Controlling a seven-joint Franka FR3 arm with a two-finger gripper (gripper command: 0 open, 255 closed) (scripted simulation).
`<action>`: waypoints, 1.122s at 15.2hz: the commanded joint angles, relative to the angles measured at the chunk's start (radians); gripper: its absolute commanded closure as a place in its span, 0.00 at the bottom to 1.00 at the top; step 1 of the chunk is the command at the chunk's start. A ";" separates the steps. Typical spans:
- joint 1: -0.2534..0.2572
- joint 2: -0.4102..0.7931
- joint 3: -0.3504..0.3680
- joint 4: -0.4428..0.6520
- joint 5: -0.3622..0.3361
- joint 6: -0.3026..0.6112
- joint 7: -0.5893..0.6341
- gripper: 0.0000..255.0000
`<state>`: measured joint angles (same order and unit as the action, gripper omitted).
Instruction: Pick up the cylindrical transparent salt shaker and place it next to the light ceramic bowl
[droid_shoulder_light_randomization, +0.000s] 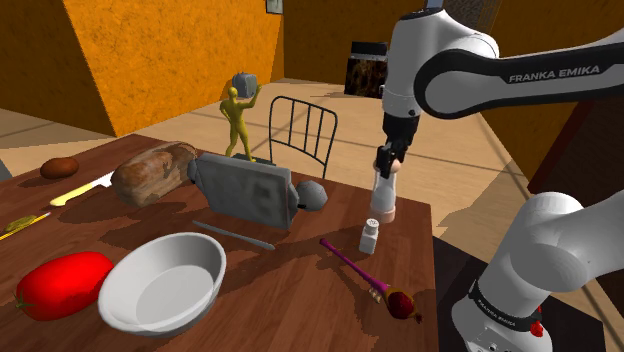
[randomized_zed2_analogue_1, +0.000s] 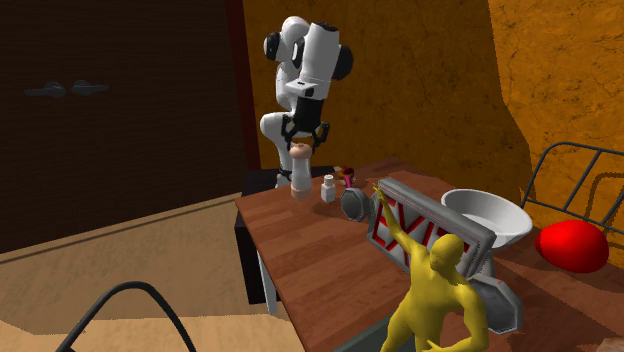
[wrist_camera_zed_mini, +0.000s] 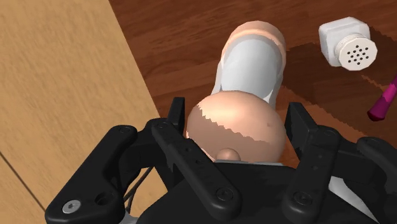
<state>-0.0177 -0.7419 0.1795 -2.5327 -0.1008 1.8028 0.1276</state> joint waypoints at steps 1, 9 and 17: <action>0.000 -0.002 -0.001 0.027 0.000 -0.029 -0.004 1.00; -0.005 0.006 -0.006 0.140 -0.003 -0.131 -0.022 1.00; -0.012 0.028 -0.009 0.261 -0.007 -0.230 -0.039 1.00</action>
<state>-0.0287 -0.7155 0.1711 -2.2862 -0.1071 1.5860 0.0915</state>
